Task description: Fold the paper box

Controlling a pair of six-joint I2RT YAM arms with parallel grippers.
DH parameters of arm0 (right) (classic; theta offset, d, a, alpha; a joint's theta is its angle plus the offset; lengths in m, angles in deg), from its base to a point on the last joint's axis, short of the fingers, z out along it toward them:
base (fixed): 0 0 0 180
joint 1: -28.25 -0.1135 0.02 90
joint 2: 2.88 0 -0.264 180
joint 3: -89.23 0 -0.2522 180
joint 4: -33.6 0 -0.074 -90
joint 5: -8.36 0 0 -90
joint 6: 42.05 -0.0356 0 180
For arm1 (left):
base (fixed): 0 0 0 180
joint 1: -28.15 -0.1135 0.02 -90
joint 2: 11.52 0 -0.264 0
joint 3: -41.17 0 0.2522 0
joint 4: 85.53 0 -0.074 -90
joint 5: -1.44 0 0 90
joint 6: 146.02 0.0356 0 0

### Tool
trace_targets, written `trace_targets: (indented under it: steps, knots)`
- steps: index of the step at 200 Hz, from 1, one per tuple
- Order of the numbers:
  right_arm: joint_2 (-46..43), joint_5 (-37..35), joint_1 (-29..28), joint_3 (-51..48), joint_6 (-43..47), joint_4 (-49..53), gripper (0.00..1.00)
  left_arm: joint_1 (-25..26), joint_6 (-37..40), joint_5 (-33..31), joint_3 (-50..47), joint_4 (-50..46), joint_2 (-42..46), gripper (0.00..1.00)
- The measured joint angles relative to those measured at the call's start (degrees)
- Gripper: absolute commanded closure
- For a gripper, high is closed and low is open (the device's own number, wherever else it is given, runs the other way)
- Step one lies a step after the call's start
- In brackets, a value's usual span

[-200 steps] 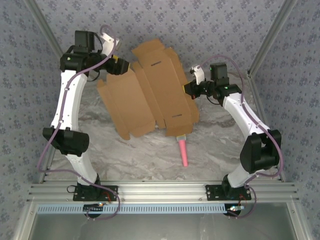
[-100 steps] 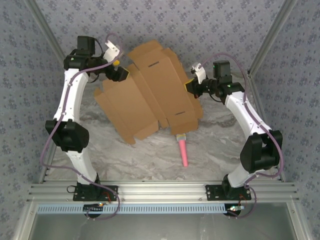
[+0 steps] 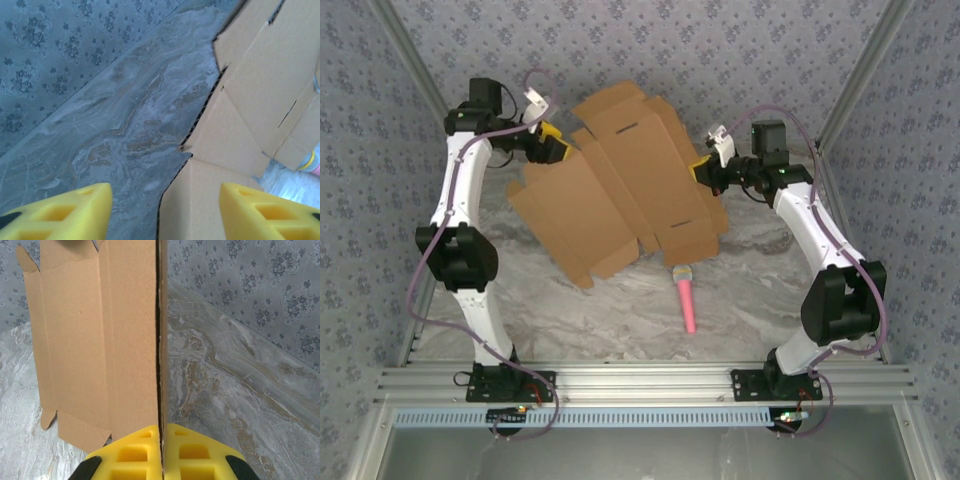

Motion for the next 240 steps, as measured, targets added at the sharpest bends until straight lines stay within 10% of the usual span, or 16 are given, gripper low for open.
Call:
trace_targets:
  steps: [91,240]
  knots:
    - [0.00,-5.70,-1.29,-0.02,-1.16,-3.45,1.00,-0.17,-4.98,4.87,0.52,-4.59,-1.46,0.93]
    - [5.51,-64.00,-20.70,-2.34,3.13,-19.56,1.00,-0.24,-27.43,-0.20,-18.43,3.91,10.45,0.97]
